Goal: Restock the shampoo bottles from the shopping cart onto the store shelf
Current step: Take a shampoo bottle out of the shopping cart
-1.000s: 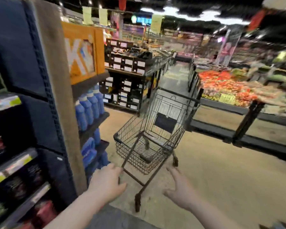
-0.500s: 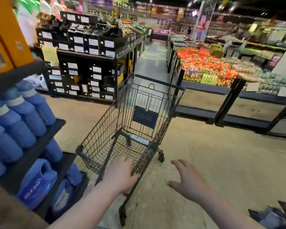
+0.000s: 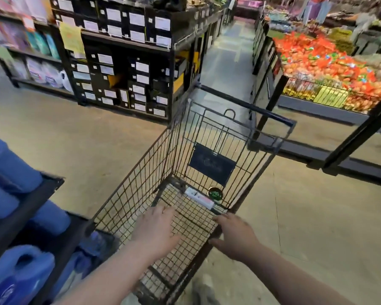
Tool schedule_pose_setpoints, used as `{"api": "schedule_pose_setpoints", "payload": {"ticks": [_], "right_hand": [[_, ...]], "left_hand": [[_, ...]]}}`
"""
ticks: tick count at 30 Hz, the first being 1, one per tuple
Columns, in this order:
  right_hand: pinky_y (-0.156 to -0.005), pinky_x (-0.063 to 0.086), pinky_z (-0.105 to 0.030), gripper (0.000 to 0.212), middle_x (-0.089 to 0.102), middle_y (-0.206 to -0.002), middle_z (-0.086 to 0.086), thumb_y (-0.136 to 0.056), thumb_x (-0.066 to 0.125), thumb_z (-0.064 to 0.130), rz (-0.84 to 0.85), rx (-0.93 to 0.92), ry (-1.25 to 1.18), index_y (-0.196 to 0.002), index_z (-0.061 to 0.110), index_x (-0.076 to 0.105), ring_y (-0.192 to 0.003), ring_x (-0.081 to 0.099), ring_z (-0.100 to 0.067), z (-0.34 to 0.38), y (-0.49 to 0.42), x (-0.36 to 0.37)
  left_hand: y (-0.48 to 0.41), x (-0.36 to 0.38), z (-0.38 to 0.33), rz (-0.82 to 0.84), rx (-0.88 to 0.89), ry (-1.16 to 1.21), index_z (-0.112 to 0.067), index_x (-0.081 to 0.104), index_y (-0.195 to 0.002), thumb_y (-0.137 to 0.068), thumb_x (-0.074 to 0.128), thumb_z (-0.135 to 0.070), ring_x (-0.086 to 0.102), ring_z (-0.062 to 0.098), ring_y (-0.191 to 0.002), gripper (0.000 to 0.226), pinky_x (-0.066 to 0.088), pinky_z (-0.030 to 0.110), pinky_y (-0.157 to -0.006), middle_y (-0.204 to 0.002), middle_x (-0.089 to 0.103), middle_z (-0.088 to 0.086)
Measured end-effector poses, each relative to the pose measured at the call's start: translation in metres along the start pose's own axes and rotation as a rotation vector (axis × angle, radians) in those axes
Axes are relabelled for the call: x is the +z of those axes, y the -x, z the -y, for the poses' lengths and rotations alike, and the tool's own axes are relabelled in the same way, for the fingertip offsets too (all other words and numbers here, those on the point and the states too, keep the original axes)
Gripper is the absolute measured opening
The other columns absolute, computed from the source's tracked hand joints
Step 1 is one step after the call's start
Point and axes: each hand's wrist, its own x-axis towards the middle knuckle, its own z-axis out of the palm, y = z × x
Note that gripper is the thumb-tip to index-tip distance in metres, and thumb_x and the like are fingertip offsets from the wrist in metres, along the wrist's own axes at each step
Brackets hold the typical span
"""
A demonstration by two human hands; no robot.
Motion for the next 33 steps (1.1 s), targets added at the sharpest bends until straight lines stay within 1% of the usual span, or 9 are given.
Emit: {"api": "schedule_pose_setpoints", "payload": {"ticks": [4, 8, 12, 18, 20, 25, 28, 30, 33], "right_hand": [[-0.109, 0.034, -0.044, 0.058, 0.043, -0.141, -0.001, -0.084, 0.058, 0.045, 0.110, -0.095, 0.027, -0.136, 0.026, 0.040, -0.129, 0.040, -0.023, -0.006, -0.101, 0.000], [-0.106, 0.037, -0.043, 0.055, 0.045, -0.138, -0.005, -0.086, 0.054, 0.043, 0.256, -0.139, 0.097, -0.135, 0.021, 0.040, -0.125, 0.044, -0.027, -0.024, -0.203, 0.010], [-0.097, 0.042, -0.039, 0.042, 0.050, -0.131, -0.006, -0.091, 0.048, 0.033, 0.378, -0.114, 0.162, -0.130, 0.016, 0.044, -0.119, 0.049, -0.026, -0.046, -0.297, 0.030], [-0.094, 0.043, -0.038, 0.035, 0.050, -0.127, -0.007, -0.092, 0.047, 0.027, 0.422, -0.021, 0.156, -0.125, 0.016, 0.044, -0.116, 0.051, -0.028, -0.071, -0.405, 0.086], [-0.092, 0.043, -0.037, 0.034, 0.052, -0.125, -0.005, -0.093, 0.047, 0.029, 0.402, -0.009, 0.140, -0.125, 0.018, 0.044, -0.115, 0.052, -0.026, -0.080, -0.428, 0.112], [-0.094, 0.046, -0.038, 0.039, 0.054, -0.125, -0.005, -0.091, 0.049, 0.030, 0.346, 0.042, 0.094, -0.127, 0.017, 0.046, -0.116, 0.053, -0.024, -0.096, -0.469, 0.163], [-0.091, 0.048, -0.036, 0.038, 0.054, -0.123, -0.008, -0.092, 0.045, 0.031, 0.320, 0.065, 0.033, -0.126, 0.012, 0.047, -0.113, 0.055, -0.025, -0.102, -0.486, 0.185], [-0.088, 0.046, -0.037, 0.035, 0.057, -0.119, -0.012, -0.094, 0.043, 0.030, 0.329, 0.136, -0.066, -0.120, 0.009, 0.051, -0.109, 0.056, -0.030, -0.103, -0.493, 0.195], [-0.091, 0.043, -0.041, 0.037, 0.052, -0.124, -0.015, -0.092, 0.047, 0.030, 0.326, 0.196, -0.097, -0.122, 0.008, 0.051, -0.112, 0.051, -0.034, -0.104, -0.498, 0.204]], "left_hand": [[-0.068, -0.005, 0.011, 0.011, -0.117, -0.085, -0.026, 0.005, -0.149, -0.088, 0.049, -0.053, 0.011, 0.025, -0.144, 0.080, 0.009, 0.048, -0.118, -0.157, 0.010, 0.003], [-0.156, -0.008, 0.023, 0.015, -0.267, -0.081, -0.024, -0.008, -0.149, -0.089, 0.050, -0.048, -0.002, 0.028, -0.146, 0.087, 0.004, 0.050, -0.118, -0.158, -0.005, 0.005], [-0.244, -0.015, 0.037, -0.051, -0.345, -0.101, -0.021, -0.014, -0.148, -0.089, 0.051, -0.048, -0.006, 0.029, -0.145, 0.092, 0.003, 0.050, -0.116, -0.158, -0.012, 0.007], [-0.354, -0.008, 0.060, -0.146, -0.392, -0.133, -0.018, -0.018, -0.147, -0.089, 0.051, -0.044, -0.011, 0.032, -0.144, 0.093, 0.003, 0.053, -0.115, -0.157, -0.014, 0.010], [-0.380, -0.001, 0.067, -0.177, -0.422, -0.112, -0.016, -0.019, -0.146, -0.089, 0.052, -0.044, -0.008, 0.032, -0.145, 0.096, 0.005, 0.053, -0.115, -0.157, -0.013, 0.010], [-0.399, 0.024, 0.081, -0.312, -0.433, -0.218, -0.012, -0.016, -0.147, -0.085, 0.056, -0.045, 0.021, 0.037, -0.137, 0.100, 0.024, 0.050, -0.109, -0.153, 0.009, 0.015], [-0.399, 0.035, 0.087, -0.400, -0.422, -0.279, -0.012, -0.014, -0.147, -0.082, 0.058, -0.045, 0.024, 0.036, -0.134, 0.102, 0.027, 0.049, -0.106, -0.151, 0.014, 0.015], [-0.402, 0.041, 0.090, -0.427, -0.415, -0.309, -0.012, -0.013, -0.146, -0.080, 0.059, -0.046, 0.026, 0.036, -0.132, 0.103, 0.027, 0.049, -0.105, -0.150, 0.015, 0.014], [-0.404, 0.045, 0.093, -0.455, -0.395, -0.323, -0.015, -0.015, -0.142, -0.077, 0.062, -0.047, 0.027, 0.034, -0.130, 0.105, 0.029, 0.049, -0.103, -0.148, 0.017, 0.014]]}}
